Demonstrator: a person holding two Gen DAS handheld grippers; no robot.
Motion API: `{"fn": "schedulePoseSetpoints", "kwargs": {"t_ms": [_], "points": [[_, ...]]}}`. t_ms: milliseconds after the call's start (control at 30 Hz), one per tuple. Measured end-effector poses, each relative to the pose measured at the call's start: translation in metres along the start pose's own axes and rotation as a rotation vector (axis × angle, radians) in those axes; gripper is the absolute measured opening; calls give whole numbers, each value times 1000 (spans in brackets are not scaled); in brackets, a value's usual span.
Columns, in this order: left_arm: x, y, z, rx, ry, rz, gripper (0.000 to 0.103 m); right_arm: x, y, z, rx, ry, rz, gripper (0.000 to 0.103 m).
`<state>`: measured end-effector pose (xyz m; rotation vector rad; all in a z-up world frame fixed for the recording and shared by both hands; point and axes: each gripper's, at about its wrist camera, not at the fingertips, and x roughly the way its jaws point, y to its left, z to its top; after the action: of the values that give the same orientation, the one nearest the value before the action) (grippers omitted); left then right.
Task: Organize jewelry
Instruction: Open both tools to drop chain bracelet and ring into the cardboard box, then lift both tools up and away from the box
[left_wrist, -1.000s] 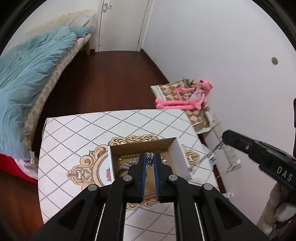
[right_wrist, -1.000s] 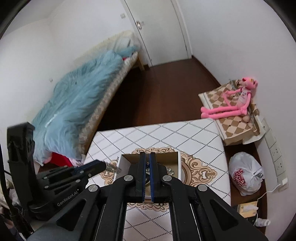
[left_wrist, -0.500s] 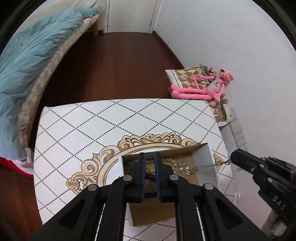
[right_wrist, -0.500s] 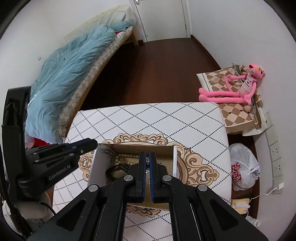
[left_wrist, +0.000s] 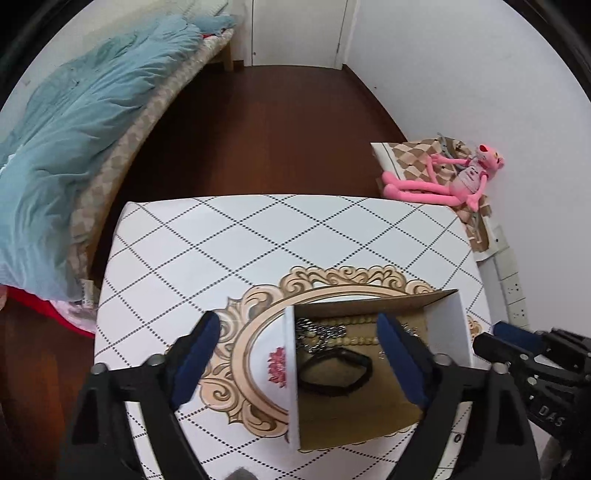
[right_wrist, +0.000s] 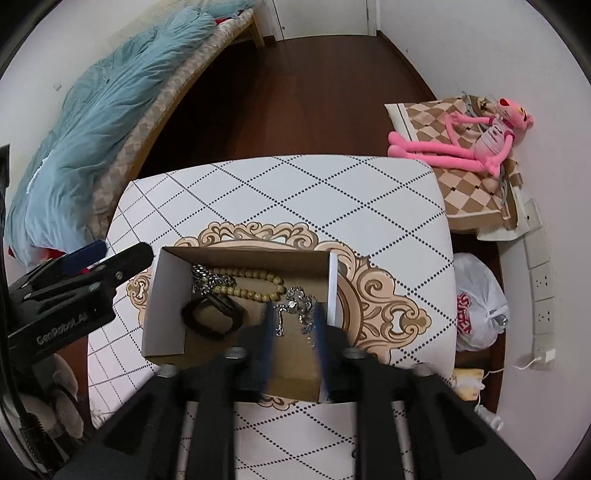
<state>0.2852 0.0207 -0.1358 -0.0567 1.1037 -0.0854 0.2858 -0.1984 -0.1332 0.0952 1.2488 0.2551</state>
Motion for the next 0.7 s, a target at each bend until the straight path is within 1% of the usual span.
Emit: {"fn": "schedulePoseSetpoints", "kwargs": {"t_ms": [33,67,167,200,233,300,367,467,600,700], "points": [[-2,1,-2,2,-13,21,89,-1,-2,-1,6,-2,-1,49],[-5,2,-5,2,-28,40,89,-1,-2,-2,8,-6,-6,53],[-10,6,-12,-7,-57,73,91,-1,-1,-5,5,-20,-48,68],[-12,7,-15,-13,-64,81,99,0,-1,-8,2,-26,-70,80],[-13,8,-18,-16,-70,89,103,2,0,-9,-1,-28,-86,91],[-14,9,-27,-14,-80,118,103,7,1,-18,-2,-28,-123,97],[-14,8,-33,-5,-83,138,103,11,2,-25,-3,-32,-155,98],[-14,8,-42,-7,-69,135,103,16,3,-35,-1,-37,-189,101],[-18,6,-51,-6,-64,136,103,16,5,-43,5,-50,-209,102],[-26,4,-56,-3,-75,139,103,9,7,-48,6,-69,-218,102]]}}
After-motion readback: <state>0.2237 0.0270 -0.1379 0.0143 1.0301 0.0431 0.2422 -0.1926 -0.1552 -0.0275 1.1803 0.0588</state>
